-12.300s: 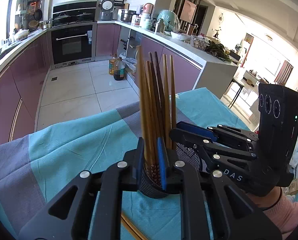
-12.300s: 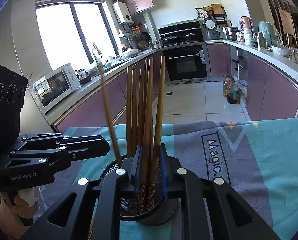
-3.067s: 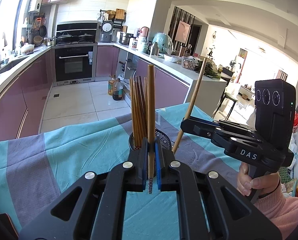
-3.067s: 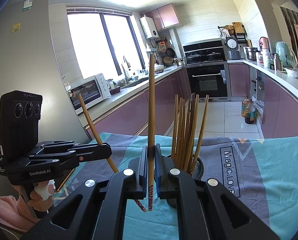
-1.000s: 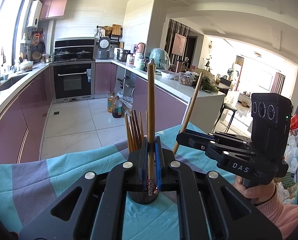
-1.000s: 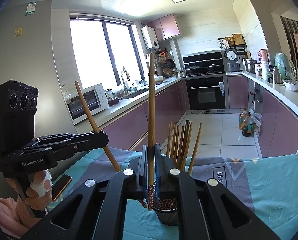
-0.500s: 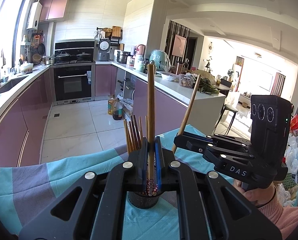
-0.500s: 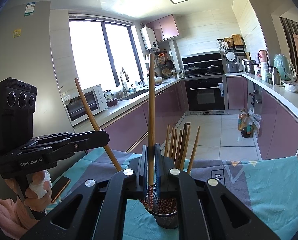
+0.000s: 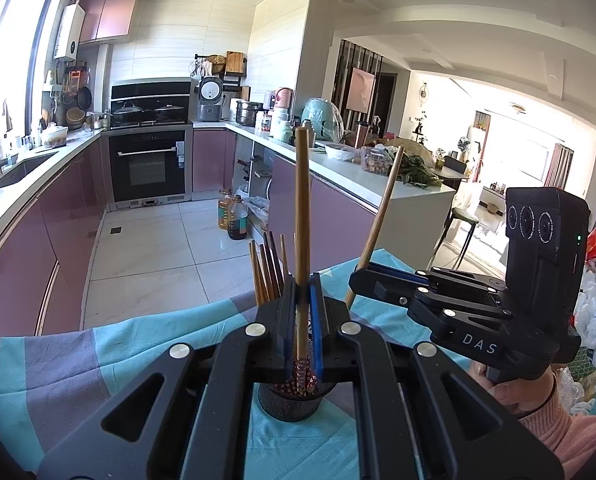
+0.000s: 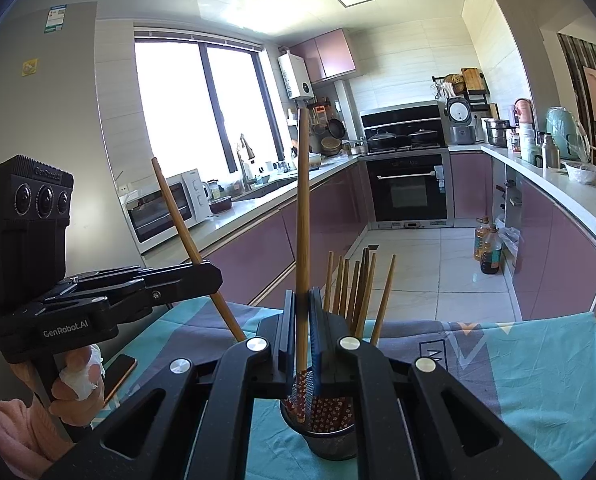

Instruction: Organize utensils

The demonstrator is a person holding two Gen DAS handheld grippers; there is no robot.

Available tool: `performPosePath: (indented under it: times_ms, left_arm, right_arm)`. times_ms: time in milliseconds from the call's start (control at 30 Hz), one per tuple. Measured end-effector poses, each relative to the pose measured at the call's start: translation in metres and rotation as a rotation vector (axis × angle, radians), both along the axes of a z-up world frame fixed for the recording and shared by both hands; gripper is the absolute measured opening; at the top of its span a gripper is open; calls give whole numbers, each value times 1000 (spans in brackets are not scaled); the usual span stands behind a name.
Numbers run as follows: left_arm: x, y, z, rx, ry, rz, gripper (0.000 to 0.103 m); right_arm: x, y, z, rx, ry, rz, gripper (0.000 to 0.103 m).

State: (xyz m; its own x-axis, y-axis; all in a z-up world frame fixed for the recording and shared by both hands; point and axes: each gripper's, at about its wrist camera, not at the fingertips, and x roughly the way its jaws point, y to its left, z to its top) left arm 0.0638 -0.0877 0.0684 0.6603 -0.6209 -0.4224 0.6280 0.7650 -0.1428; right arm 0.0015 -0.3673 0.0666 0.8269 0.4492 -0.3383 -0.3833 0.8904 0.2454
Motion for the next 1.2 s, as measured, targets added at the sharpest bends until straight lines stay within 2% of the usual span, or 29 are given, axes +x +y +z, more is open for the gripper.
performPosePath:
  times_ms: [1200]
  left_arm:
    - [7, -12, 2, 22, 25, 14, 7]
  right_arm:
    - [13, -3, -15, 14, 41, -36, 6]
